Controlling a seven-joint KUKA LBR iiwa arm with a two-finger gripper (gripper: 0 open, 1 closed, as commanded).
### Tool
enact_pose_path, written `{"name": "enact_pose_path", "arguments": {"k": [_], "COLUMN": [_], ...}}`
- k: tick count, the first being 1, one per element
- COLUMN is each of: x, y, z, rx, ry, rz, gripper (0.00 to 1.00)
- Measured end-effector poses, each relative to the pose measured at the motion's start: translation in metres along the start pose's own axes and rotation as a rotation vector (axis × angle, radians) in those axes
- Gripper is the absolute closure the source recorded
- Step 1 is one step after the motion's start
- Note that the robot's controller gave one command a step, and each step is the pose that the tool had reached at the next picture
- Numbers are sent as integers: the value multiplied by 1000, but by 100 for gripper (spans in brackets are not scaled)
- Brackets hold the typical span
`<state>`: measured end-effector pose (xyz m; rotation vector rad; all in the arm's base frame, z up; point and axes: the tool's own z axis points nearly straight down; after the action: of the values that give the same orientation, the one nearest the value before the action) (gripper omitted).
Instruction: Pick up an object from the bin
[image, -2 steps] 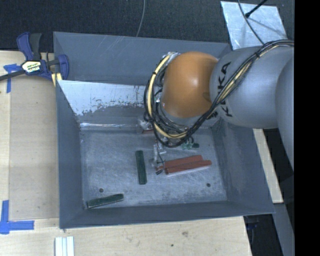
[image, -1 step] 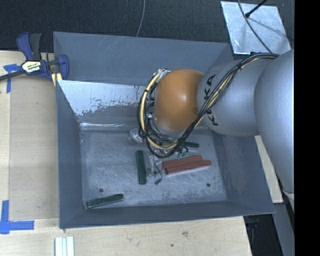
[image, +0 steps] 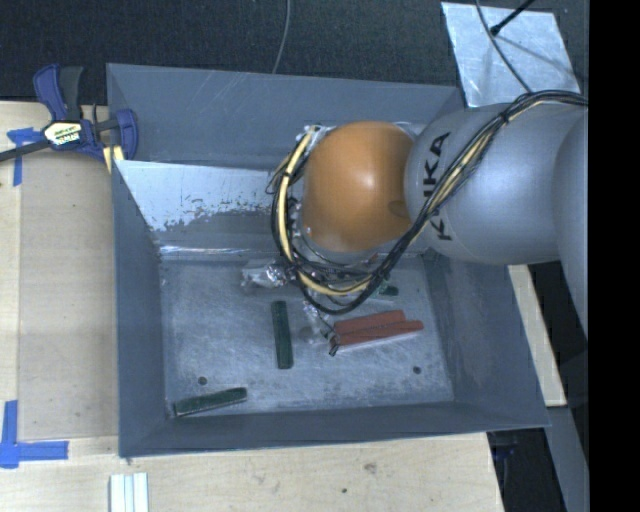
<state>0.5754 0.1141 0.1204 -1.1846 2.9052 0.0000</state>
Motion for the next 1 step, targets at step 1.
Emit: {"name": "enact_pose_path", "arguments": {"k": [1], "x": [8], "y": [6], "z": [57], "rx": [-1], "ry": [3], "rz": [-67], "gripper": [0]}}
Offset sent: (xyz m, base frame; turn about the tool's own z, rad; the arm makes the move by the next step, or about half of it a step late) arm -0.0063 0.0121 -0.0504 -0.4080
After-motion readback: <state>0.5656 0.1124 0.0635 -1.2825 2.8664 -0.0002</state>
